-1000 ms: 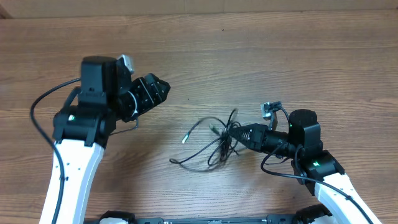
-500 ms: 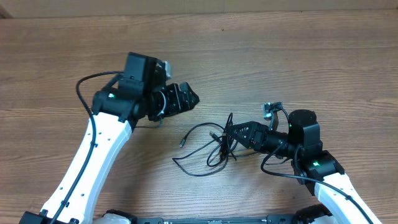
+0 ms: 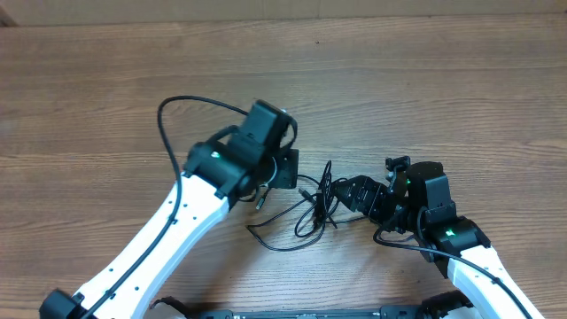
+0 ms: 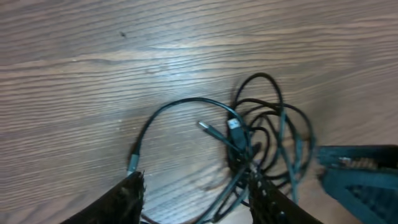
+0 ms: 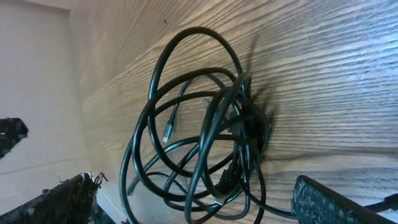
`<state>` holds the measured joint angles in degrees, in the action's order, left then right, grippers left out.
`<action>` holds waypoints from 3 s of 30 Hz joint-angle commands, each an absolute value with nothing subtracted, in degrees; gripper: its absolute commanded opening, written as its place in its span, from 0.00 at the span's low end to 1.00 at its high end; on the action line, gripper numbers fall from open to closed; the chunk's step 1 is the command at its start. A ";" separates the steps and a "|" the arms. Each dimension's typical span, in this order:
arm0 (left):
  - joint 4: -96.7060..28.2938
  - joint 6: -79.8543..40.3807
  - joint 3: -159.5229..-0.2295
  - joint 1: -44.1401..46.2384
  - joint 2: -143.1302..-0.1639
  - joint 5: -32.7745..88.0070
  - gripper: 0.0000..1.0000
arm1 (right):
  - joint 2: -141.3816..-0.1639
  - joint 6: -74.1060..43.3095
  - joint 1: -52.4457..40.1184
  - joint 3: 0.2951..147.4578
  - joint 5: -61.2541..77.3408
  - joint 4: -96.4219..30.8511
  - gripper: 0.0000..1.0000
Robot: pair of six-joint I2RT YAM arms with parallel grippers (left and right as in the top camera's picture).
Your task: Untangle cables
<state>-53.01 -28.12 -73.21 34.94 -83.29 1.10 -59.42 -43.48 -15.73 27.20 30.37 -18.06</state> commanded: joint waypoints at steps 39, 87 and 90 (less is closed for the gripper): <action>-46.81 -17.80 -69.47 38.72 -99.77 16.58 0.46 | -59.33 -43.20 -15.46 27.07 26.33 -18.81 1.00; -42.00 -12.32 -72.25 31.31 -94.11 26.79 0.04 | -59.33 -51.07 -19.14 27.07 28.12 -13.02 0.95; -42.00 -11.75 -72.69 30.00 -92.51 27.29 0.04 | -59.33 -51.29 -20.64 27.07 27.77 -11.44 0.90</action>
<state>-42.06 -14.35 -70.19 31.51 -96.18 24.73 -59.42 -51.07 -19.29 27.20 27.55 -12.49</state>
